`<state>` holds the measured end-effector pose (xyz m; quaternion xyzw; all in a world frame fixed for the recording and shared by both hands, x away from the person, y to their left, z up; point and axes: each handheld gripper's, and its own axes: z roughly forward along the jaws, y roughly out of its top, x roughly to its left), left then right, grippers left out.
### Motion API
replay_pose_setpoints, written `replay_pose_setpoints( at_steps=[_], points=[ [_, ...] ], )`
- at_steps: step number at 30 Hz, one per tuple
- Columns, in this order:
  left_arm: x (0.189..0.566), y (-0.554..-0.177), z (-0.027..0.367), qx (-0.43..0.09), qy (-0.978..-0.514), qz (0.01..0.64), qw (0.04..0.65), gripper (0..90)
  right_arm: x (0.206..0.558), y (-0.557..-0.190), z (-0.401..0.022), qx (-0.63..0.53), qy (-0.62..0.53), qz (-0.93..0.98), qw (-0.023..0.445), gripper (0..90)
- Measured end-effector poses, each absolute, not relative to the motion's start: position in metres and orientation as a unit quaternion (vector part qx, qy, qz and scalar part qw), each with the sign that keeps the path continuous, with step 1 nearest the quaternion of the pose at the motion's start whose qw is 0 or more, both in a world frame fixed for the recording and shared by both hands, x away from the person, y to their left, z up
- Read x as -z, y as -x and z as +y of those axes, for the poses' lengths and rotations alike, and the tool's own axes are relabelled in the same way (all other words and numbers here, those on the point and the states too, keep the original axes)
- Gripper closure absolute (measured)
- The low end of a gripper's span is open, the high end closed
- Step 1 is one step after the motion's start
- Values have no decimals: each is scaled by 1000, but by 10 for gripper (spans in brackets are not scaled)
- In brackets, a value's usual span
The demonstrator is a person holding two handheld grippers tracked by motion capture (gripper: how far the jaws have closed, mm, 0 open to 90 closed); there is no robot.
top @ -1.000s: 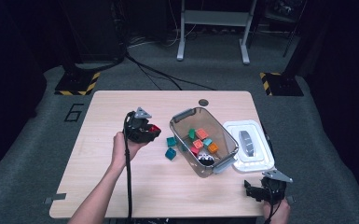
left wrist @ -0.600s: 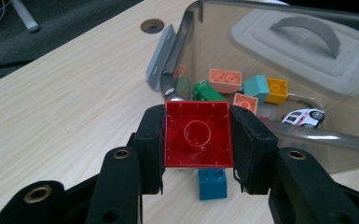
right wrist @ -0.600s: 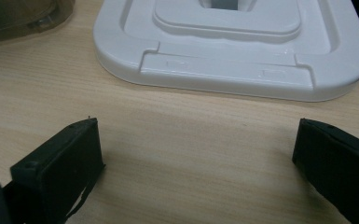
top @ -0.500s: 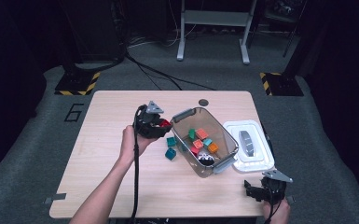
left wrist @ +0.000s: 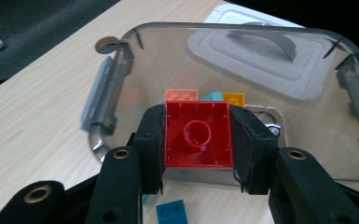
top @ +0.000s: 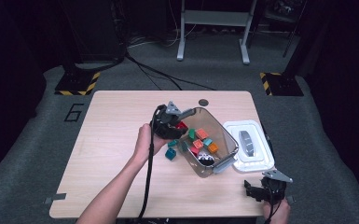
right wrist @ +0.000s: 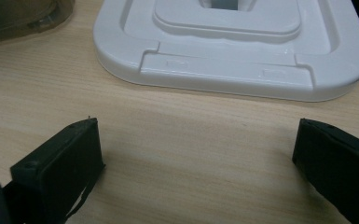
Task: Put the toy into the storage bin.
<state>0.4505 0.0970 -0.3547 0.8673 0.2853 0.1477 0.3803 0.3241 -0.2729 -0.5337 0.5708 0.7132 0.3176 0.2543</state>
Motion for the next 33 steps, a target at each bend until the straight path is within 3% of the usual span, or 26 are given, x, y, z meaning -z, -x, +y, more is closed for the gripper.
replay_pose_setpoints(
  at_steps=[15,31,33],
  points=[
    [381,-446,62,-86,-905,243,339,592,534,-324,-273,-318,-572,712,253,7],
    [392,-446,60,-61,-912,245,324,586,534,-324,-273,-318,-571,713,254,7],
    [390,-445,62,-59,-911,245,325,551,534,-324,-273,-318,-571,713,254,7]
  ],
)
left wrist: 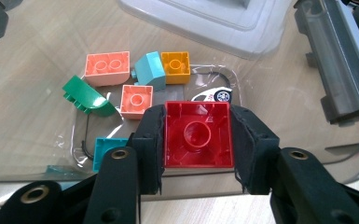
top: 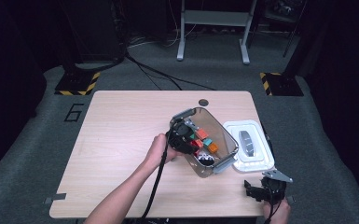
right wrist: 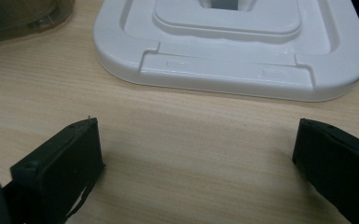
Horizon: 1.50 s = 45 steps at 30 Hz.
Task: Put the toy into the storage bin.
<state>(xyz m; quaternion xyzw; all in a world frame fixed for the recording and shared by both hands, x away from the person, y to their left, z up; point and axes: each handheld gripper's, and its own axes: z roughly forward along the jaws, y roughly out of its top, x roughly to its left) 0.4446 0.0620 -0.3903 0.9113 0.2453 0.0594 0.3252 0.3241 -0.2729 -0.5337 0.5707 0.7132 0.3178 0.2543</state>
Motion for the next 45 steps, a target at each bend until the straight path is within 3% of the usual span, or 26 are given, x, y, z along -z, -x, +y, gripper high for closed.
replay_pose_setpoints(
  at_steps=[6,15,26,28,38,45],
  points=[
    [382,-441,74,-78,-901,258,340,363,534,-324,-273,-318,-572,712,253,7],
    [374,-425,117,-124,-879,284,363,175,534,-324,-273,-318,-571,713,254,7],
    [419,-426,155,-128,-858,347,358,7,534,-324,-273,-318,-571,713,254,7],
    [434,-428,155,-144,-857,351,348,3,534,-324,-273,-317,-571,713,255,7],
    [488,-445,149,-127,-846,385,346,6,534,-324,-273,-318,-571,713,254,7],
    [499,-448,136,-146,-852,375,336,241,534,-324,-273,-318,-572,712,253,7]
  ],
)
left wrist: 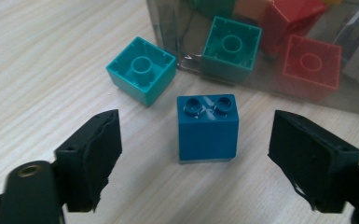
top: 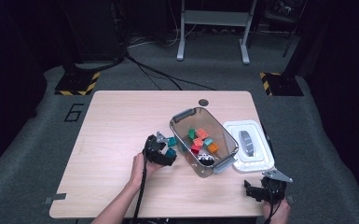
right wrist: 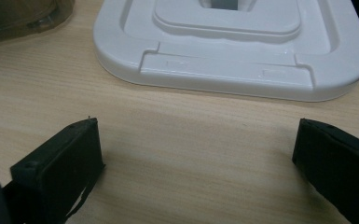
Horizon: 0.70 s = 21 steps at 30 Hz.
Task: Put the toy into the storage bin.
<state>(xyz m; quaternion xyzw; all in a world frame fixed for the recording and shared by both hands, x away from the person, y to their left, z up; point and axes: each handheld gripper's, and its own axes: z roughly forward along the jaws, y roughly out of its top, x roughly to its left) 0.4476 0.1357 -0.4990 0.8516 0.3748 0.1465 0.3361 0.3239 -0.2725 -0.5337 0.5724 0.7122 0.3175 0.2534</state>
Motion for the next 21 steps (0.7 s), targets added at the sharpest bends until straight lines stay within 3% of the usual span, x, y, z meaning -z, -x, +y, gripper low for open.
replay_pose_setpoints(
  at_steps=[11,16,21],
  points=[
    [503,-450,129,-153,-854,369,333,439,534,-324,-273,-318,-571,713,254,7],
    [506,-449,129,-155,-851,366,342,582,534,-324,-273,-318,-571,713,254,7],
    [506,-448,132,-157,-854,362,340,590,534,-324,-273,-318,-571,713,254,7]
  ],
)
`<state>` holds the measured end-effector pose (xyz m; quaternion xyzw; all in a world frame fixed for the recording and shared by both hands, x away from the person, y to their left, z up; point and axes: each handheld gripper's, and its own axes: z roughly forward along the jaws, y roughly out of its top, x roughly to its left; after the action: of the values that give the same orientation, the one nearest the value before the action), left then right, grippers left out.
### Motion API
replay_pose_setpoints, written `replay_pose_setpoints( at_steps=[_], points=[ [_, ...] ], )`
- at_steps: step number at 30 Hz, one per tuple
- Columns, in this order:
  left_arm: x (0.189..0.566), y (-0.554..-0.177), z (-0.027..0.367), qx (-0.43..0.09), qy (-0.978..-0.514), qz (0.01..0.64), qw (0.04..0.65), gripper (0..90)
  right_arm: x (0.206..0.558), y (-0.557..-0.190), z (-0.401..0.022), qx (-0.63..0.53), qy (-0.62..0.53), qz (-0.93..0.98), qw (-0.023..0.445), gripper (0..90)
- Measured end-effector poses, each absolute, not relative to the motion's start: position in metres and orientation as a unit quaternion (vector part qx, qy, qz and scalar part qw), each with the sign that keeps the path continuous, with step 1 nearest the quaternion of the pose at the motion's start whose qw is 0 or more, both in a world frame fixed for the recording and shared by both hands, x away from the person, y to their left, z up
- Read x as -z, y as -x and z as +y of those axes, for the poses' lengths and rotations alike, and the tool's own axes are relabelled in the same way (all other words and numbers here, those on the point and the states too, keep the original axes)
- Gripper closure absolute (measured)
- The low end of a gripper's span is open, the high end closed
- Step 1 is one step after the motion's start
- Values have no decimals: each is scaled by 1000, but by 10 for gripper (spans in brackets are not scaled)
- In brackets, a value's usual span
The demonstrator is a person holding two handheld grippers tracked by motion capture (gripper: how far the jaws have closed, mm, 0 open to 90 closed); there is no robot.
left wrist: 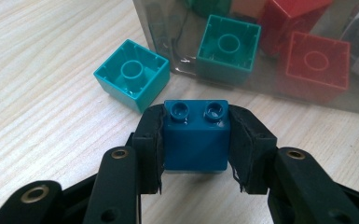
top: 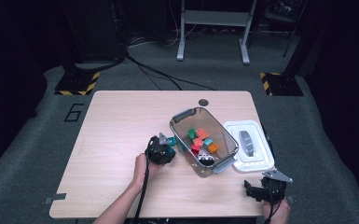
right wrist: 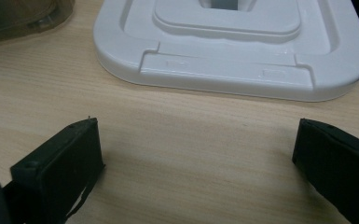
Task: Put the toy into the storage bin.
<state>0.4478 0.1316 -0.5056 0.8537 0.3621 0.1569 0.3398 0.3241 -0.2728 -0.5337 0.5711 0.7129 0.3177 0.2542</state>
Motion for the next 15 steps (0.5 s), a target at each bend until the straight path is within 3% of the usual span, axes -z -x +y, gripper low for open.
replay_pose_setpoints(
  at_steps=[15],
  points=[
    [485,-441,153,-158,-854,347,354,592,534,-324,-273,-318,-571,713,254,7]
  ],
)
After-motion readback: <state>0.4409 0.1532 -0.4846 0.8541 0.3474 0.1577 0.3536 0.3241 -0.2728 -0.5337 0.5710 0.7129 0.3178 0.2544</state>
